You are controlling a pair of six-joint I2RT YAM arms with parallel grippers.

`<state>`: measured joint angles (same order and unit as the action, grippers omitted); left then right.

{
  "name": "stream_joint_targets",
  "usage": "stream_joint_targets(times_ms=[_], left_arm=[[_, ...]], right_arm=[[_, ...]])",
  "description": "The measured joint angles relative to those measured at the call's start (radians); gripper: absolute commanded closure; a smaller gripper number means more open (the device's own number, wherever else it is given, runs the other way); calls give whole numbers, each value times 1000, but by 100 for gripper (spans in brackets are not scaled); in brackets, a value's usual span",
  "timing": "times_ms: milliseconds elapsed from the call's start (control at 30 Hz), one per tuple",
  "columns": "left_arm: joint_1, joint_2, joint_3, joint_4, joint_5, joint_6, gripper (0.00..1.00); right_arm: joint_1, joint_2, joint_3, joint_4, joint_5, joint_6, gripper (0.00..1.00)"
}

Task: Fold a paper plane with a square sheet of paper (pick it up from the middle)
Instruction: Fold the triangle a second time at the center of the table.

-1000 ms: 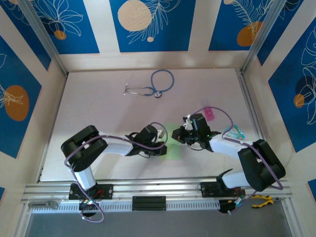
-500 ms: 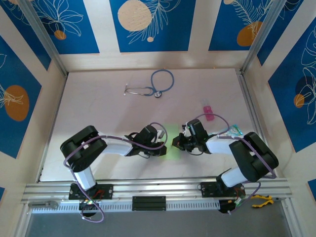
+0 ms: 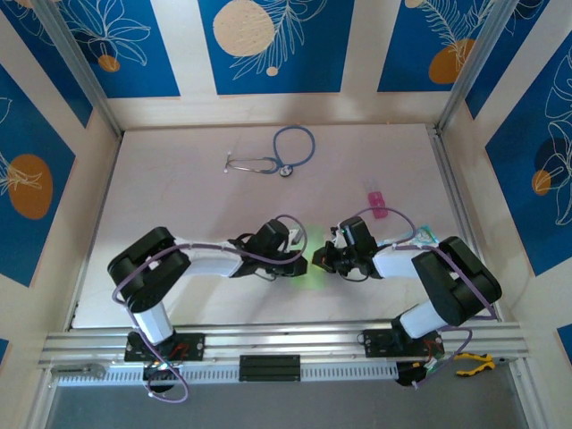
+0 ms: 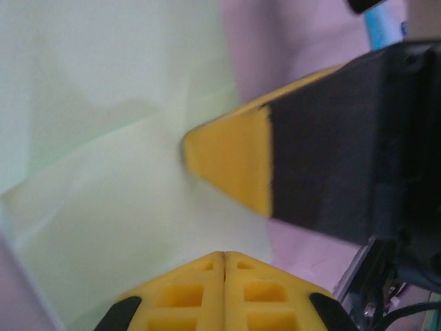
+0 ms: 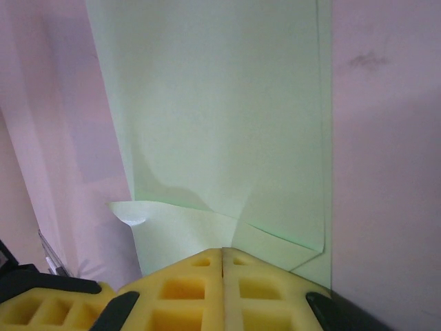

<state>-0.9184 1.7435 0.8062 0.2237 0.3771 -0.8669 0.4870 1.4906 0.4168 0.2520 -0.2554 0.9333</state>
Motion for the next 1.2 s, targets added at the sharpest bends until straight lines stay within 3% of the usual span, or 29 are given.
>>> stream_joint_targets(times_ms=[467, 1200], left_arm=[[-3, 88, 45, -26, -11, -4, 96], [-3, -99, -195, 23, -15, -11, 96]], right_arm=[[0, 1, 0, 0, 0, 3, 100], [-1, 11, 2, 6, -10, 3, 100]])
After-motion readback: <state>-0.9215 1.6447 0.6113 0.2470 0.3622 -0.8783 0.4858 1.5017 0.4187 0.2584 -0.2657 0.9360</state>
